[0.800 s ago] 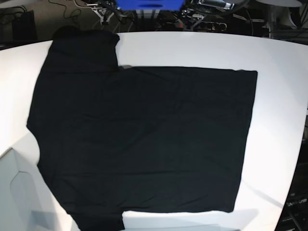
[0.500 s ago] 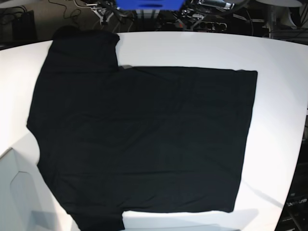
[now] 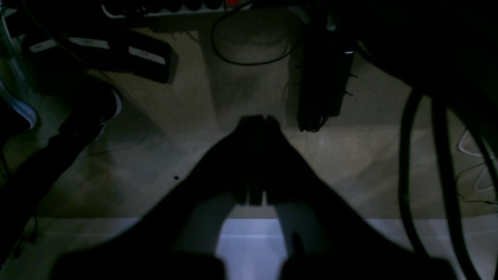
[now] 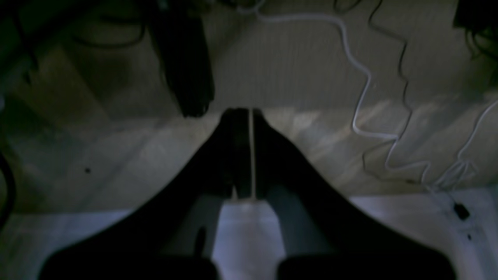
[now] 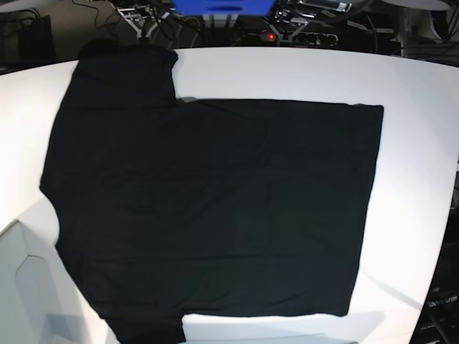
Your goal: Fold the T-shirt properly
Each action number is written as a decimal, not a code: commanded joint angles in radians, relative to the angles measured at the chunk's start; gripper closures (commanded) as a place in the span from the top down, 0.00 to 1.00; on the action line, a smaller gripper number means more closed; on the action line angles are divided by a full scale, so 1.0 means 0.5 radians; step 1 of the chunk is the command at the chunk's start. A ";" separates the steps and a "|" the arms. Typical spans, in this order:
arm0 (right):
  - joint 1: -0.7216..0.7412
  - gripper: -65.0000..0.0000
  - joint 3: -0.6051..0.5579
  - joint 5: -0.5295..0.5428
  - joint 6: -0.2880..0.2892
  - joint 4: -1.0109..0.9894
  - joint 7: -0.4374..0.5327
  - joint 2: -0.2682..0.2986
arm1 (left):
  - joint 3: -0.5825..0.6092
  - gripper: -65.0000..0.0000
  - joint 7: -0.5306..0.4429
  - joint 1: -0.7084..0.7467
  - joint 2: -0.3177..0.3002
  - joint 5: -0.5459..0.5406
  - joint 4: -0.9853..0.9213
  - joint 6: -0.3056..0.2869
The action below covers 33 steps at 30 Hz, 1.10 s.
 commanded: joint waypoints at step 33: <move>-1.548 0.00 0.005 0.001 0.006 2.074 -0.007 0.079 | -0.005 0.00 0.014 1.343 -0.369 -0.244 1.962 0.013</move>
